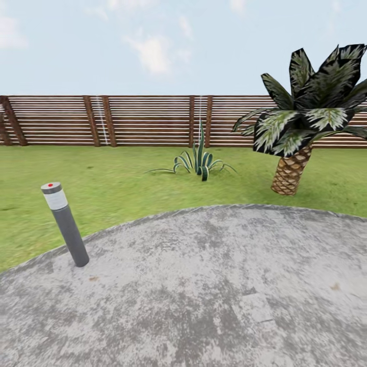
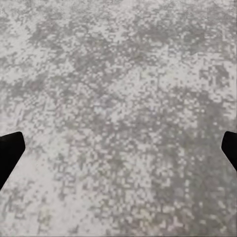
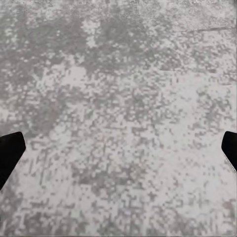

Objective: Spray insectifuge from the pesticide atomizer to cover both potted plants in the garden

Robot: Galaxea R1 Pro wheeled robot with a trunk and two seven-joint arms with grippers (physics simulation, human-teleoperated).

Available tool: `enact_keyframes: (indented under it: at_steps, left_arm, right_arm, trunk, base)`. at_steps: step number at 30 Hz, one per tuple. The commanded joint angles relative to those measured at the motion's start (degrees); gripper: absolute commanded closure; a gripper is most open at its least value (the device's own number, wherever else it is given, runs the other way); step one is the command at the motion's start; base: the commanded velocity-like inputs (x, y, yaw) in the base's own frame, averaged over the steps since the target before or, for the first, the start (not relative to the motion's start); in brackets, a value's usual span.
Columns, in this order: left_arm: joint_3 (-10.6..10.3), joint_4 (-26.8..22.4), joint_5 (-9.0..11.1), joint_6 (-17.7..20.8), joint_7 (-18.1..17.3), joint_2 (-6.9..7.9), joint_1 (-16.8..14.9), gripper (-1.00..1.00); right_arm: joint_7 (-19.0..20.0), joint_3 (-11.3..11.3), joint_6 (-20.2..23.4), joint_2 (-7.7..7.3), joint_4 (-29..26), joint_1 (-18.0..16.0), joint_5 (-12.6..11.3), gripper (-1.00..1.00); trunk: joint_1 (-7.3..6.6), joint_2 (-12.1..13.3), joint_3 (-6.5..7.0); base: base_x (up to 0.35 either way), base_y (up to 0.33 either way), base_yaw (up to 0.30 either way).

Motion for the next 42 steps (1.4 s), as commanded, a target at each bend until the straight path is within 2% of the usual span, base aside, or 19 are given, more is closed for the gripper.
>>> enact_keyframes:
  at_steps: [1,15,19,26,42]
  left_arm:
    - [0.04,0.06,0.06,-0.19,0.03,-0.01,-0.05,-1.0]
    - [0.04,0.06,0.07,-0.19,0.04,-0.01,-0.05,-1.0]
    - [0.13,0.06,0.1,-0.19,0.03,0.04,-0.05,-1.0]
    - [2.47,0.06,0.06,-0.27,-0.01,-0.01,-0.05,-1.0]
    - [2.68,0.06,-0.03,-0.28,-0.1,-0.01,-0.05,-1.0]
  right_arm:
    - [0.05,0.02,-0.18,-0.02,0.02,-0.01,0.02,-1.0]
    - [0.08,0.02,-0.15,-0.02,0.02,0.0,0.02,-1.0]
    - [0.13,-0.02,-0.15,-0.02,0.02,0.0,0.02,-1.0]
    - [0.14,0.02,-0.15,-0.02,0.02,0.0,0.02,-1.0]
    - [0.14,0.02,-0.14,-0.02,0.09,-0.01,0.09,-1.0]
  trunk:
    - [0.02,-0.02,-0.05]
    - [0.02,-0.02,-0.05]
    - [0.02,-0.02,-0.05]
    - [0.02,-0.02,-0.05]
    - [0.02,-0.02,-0.05]
  base:
    - [0.337,0.0,0.277]
    - [0.337,0.0,0.251]
    - [0.337,0.0,0.024]
    - [0.337,0.0,0.001]
    - [0.337,0.0,0.0]
